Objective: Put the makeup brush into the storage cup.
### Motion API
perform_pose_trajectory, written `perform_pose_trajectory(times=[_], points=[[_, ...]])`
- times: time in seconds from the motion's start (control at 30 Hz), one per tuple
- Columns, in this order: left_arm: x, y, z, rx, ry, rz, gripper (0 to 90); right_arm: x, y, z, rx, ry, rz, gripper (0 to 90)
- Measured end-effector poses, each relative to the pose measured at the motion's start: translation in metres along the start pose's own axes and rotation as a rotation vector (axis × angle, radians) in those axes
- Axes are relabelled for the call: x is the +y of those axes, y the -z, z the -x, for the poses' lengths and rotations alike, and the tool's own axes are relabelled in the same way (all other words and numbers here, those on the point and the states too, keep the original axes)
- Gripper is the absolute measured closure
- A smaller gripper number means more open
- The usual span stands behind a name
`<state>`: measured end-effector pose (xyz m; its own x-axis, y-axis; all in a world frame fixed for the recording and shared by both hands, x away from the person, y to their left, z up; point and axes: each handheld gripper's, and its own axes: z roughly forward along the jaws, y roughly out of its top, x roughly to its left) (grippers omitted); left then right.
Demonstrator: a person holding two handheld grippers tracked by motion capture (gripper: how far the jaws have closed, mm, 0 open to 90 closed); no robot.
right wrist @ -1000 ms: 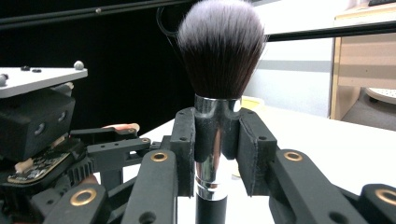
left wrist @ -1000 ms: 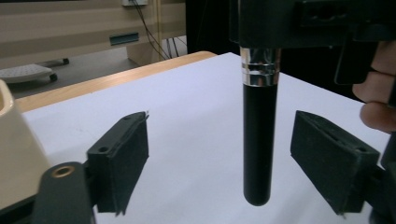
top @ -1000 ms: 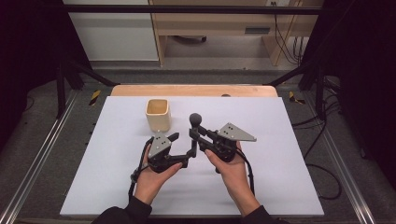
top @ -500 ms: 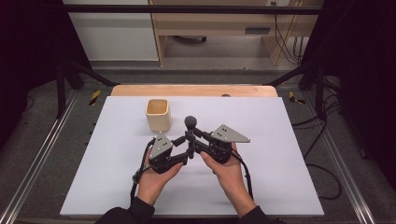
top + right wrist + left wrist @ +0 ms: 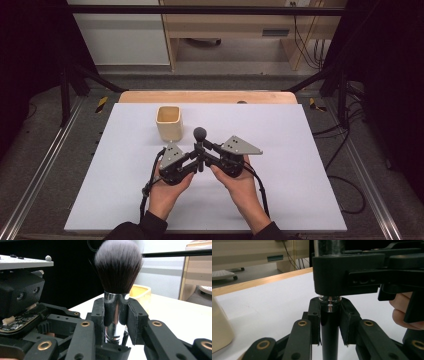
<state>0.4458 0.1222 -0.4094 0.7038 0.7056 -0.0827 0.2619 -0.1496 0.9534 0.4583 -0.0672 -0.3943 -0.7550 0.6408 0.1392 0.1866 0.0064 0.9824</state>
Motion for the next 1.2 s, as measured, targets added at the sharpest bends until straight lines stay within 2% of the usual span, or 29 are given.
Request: perform_pose_trajectory(times=[0.17,0.27,0.33,0.4,0.5,0.6,0.63,0.67,0.7,0.73,0.93,1.07,1.2], points=[[0.0,0.001,0.001,0.007,0.004,0.0,73.8,0.0,0.0,-0.001,-0.003,0.004,0.0,69.3],[0.0,0.003,-0.003,0.026,0.007,0.007,73.9,0.002,0.005,0.0,-0.013,-0.008,0.005,57.1],[0.0,0.004,-0.005,0.031,0.006,0.007,73.9,0.003,0.007,0.001,-0.016,-0.01,0.009,55.4],[-0.001,0.007,-0.01,0.05,0.01,0.008,73.9,0.004,0.015,0.005,-0.04,-0.004,0.014,47.6],[-0.001,0.008,-0.014,0.057,0.017,0.01,73.9,0.004,0.02,0.009,-0.056,0.002,0.016,44.3],[-0.003,0.011,-0.018,0.072,0.022,0.012,73.9,0.001,0.029,0.018,-0.087,0.018,-0.01,35.5],[-0.003,0.011,-0.018,0.072,0.022,0.012,74.0,0.001,0.029,0.018,-0.087,0.018,-0.01,35.5],[-0.004,0.012,-0.02,0.08,0.015,0.013,74.0,-0.001,0.032,0.022,-0.114,0.031,-0.027,27.9],[-0.004,0.012,-0.02,0.08,0.015,0.013,73.9,-0.001,0.032,0.022,-0.114,0.031,-0.027,27.9],[-0.003,0.014,-0.021,0.088,0.014,0.02,73.9,-0.005,0.035,0.025,-0.148,0.057,-0.037,22.0],[0.001,0.018,-0.026,0.105,-0.009,0.028,73.9,-0.015,0.044,0.033,-0.175,0.075,-0.076,10.1],[0.006,0.021,-0.033,0.121,-0.014,0.03,73.9,-0.025,0.055,0.04,-0.178,0.065,-0.099,8.9],[0.012,0.024,-0.041,0.147,-0.024,0.035,73.9,-0.034,0.068,0.047,-0.203,0.097,-0.119,7.9]])
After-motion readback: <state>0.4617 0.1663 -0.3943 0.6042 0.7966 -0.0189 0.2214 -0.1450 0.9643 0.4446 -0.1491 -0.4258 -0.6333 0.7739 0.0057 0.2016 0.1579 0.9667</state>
